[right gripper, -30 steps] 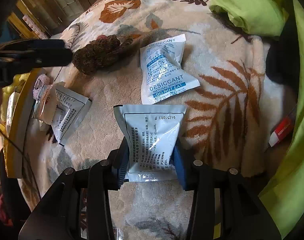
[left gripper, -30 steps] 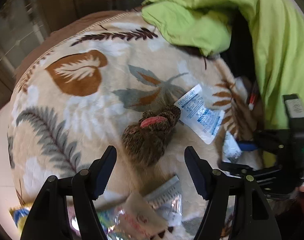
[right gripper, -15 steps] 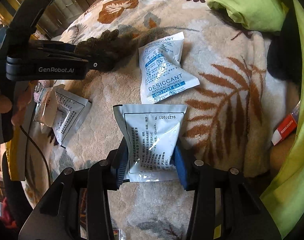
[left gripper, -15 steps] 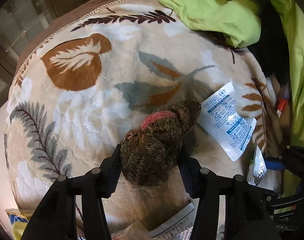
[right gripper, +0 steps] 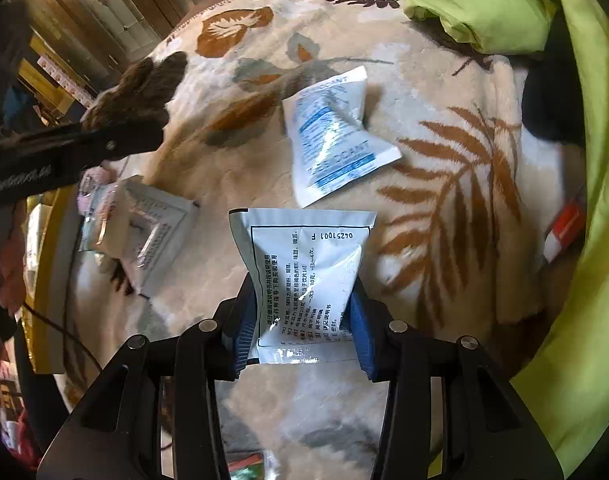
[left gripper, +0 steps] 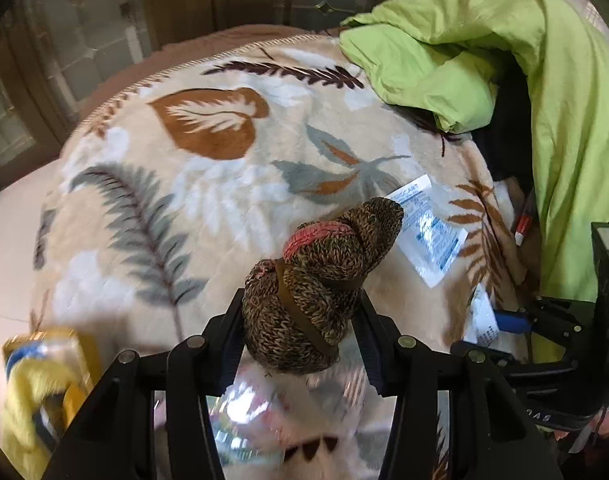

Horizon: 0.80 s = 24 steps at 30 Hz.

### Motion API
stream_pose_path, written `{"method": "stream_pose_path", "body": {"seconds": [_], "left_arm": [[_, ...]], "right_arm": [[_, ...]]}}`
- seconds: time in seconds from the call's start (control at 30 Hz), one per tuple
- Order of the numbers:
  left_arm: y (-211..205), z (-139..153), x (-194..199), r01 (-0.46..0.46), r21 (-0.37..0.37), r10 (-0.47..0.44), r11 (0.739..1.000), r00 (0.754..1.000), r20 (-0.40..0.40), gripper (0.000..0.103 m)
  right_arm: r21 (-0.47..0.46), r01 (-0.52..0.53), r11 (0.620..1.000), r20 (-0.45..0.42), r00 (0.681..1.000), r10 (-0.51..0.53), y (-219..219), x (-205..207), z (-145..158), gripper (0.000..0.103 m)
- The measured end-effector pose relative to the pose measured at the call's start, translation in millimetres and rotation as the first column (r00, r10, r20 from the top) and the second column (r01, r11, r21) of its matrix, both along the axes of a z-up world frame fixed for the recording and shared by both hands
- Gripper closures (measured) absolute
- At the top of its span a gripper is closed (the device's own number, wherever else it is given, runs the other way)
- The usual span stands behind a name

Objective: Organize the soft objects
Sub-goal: 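Carry the brown pouch and silver sachet into the box and release both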

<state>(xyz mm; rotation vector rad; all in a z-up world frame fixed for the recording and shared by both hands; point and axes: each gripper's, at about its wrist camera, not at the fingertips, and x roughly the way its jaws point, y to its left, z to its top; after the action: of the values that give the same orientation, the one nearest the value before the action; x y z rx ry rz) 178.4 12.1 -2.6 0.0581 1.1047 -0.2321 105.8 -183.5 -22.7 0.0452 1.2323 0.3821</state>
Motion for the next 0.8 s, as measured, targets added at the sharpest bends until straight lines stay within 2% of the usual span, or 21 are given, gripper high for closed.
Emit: {"method": "stream_pose_path", "body": {"seconds": [0.33, 0.57, 0.8], "left_arm": [[21, 15, -60, -0.079, -0.031, 0.081, 0.996, 0.996, 0.049, 0.053], [51, 28, -106, -0.138, -0.022, 0.139, 0.990, 0.987, 0.086, 0.053], [91, 34, -136, -0.211, -0.019, 0.212, 0.977, 0.973, 0.089, 0.053]], "right_arm": [[0.045, -0.004, 0.999, 0.046, 0.999, 0.002, 19, -36, 29, 0.061], [0.072, -0.066, 0.995, 0.073, 0.996, 0.061, 55, -57, 45, 0.061], [0.085, -0.156, 0.984, 0.098, 0.984, 0.148, 103, -70, 59, 0.061]]}}
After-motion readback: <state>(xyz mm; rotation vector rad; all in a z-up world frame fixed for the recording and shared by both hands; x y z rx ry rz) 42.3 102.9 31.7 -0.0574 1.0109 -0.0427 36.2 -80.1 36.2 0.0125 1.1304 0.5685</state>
